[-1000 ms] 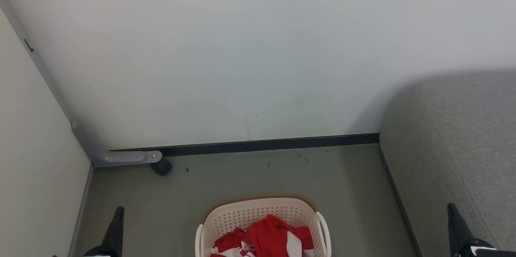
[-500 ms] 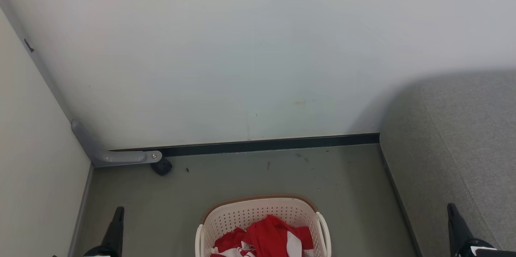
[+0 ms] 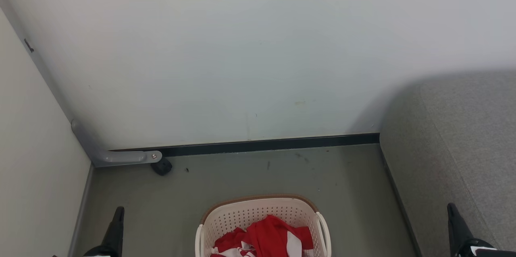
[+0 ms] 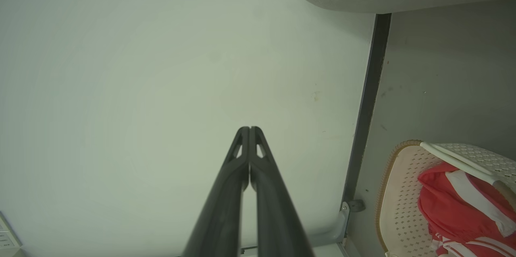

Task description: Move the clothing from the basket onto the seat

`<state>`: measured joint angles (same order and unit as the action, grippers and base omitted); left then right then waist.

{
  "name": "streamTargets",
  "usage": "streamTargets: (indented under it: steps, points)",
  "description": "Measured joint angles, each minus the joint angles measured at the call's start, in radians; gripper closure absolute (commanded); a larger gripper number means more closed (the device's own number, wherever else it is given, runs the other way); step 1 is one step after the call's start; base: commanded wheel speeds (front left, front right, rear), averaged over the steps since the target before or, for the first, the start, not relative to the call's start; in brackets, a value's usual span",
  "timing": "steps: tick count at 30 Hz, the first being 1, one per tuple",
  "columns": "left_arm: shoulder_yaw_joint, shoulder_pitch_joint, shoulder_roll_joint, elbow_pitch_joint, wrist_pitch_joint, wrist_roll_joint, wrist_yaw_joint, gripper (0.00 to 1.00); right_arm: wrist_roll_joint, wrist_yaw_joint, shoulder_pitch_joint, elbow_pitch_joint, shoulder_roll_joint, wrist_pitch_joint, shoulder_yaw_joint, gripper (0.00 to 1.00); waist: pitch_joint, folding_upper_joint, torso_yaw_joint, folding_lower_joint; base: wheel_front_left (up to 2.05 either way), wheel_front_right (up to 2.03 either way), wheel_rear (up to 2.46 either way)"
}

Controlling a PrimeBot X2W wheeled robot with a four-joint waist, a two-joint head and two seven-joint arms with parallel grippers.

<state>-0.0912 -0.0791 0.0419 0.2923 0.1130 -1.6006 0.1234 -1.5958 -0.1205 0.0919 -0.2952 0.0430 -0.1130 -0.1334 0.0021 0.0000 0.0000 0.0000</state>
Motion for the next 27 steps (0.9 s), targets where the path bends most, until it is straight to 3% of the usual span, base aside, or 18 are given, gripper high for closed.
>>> streamTargets:
  steps: [13, 14, 27]
  points:
    - [0.001, 0.003, -0.001, 0.005, 0.000, 0.000, 0.000, 1.00, 0.000, 0.000, -0.002, -0.005, -0.001, 0.000, 0.001, 1.00, 0.000, 0.0000, 0.000, 0.0000, 0.00, 0.00, 0.00]
    - [0.002, 0.010, -0.003, 0.015, 0.000, 0.000, -0.001, 0.00, 0.001, 0.002, -0.008, -0.015, -0.004, 0.000, 0.002, 0.00, 0.000, 0.0000, 0.000, 0.0000, 0.00, 0.00, 0.00]
    - [0.012, 0.051, -0.013, 0.029, -0.028, -0.002, -0.001, 0.00, -0.024, 0.005, -0.043, -0.030, -0.018, 0.027, 0.031, 0.00, 0.000, 0.0000, 0.000, 0.0000, 0.00, 0.00, 0.00]
